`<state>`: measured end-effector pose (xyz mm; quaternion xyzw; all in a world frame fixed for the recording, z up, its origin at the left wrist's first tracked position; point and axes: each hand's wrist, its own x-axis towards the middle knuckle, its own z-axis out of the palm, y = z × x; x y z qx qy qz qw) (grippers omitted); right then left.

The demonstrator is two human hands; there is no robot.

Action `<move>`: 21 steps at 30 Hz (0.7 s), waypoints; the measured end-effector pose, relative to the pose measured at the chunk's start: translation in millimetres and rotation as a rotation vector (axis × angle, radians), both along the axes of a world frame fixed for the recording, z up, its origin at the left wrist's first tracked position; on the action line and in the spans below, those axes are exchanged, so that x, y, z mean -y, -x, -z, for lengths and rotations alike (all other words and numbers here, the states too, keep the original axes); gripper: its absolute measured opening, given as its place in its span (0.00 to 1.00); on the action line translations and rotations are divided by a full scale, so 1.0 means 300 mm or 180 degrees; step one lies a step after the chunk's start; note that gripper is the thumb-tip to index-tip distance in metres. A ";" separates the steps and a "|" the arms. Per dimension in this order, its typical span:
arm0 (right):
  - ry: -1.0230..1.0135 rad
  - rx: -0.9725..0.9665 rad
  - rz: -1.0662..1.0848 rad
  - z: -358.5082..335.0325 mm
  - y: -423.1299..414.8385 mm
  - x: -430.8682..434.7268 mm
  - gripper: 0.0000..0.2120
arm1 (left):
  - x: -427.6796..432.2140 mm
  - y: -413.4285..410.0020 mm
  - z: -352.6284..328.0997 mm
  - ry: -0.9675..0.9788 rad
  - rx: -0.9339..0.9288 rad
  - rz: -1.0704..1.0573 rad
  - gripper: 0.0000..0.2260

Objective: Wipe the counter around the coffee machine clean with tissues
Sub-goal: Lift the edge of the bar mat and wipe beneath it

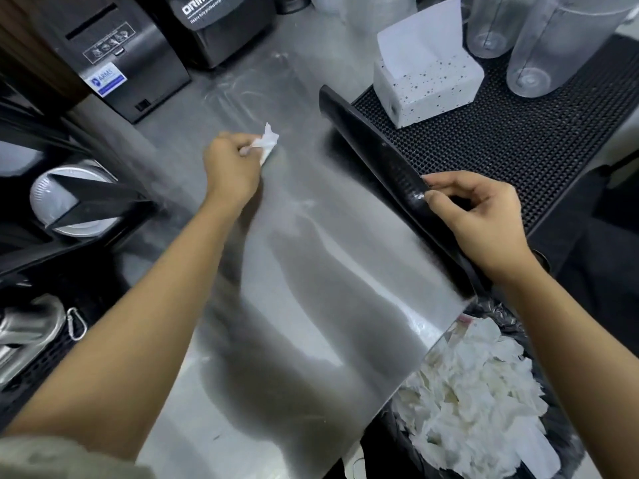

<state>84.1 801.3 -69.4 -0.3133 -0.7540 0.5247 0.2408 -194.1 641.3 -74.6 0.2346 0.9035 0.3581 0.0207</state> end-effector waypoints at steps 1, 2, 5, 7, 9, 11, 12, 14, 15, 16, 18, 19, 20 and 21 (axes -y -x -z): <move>-0.0011 0.0002 -0.0010 0.002 0.002 0.000 0.09 | -0.011 0.002 0.015 0.0089 -0.0059 -0.0046 0.08; -0.0015 -0.0001 -0.0020 0.005 0.003 -0.001 0.09 | -0.020 -0.025 0.023 0.0197 -0.0177 -0.0032 0.09; -0.0023 -0.0020 -0.0004 0.010 0.005 -0.009 0.09 | -0.016 -0.204 0.032 0.0085 -0.0542 0.0234 0.11; -0.0020 -0.0045 -0.0006 0.011 0.004 -0.012 0.09 | 0.009 -0.366 0.035 -0.0103 -0.0676 0.0532 0.11; -0.0004 -0.0042 -0.0010 0.010 0.004 -0.012 0.09 | 0.039 -0.504 0.037 -0.0171 -0.0546 0.0852 0.11; 0.0010 -0.0045 -0.0020 0.010 0.004 -0.010 0.09 | 0.052 -0.546 0.028 -0.0177 -0.0066 0.1074 0.11; 0.0005 -0.0065 -0.0032 0.006 0.003 -0.010 0.09 | 0.052 -0.524 0.018 -0.0254 0.0231 0.0967 0.10; 0.0031 -0.0099 -0.0040 0.002 0.002 -0.007 0.11 | 0.049 -0.418 0.007 -0.0603 0.0575 0.0395 0.06; 0.0076 -0.0126 -0.0015 0.000 0.000 -0.007 0.11 | 0.046 -0.349 0.002 -0.0706 0.0539 0.0083 0.04; 0.0129 -0.0165 0.0014 0.001 -0.001 -0.008 0.12 | 0.041 -0.285 -0.002 -0.0659 0.0421 -0.0129 0.04; 0.0196 -0.0210 0.0032 0.006 0.000 -0.010 0.13 | 0.017 -0.216 0.001 -0.0189 0.0104 -0.0205 0.07; 0.0210 -0.0217 0.0024 0.007 0.000 -0.011 0.13 | 0.002 -0.214 0.009 -0.0007 -0.0005 -0.0122 0.08; 0.0219 -0.0237 0.0016 0.008 0.000 -0.011 0.13 | -0.017 -0.233 0.015 0.0062 -0.0083 0.0023 0.10; 0.0226 -0.0260 0.0015 0.009 -0.001 -0.012 0.13 | -0.033 -0.266 0.019 0.0058 -0.0185 0.0198 0.12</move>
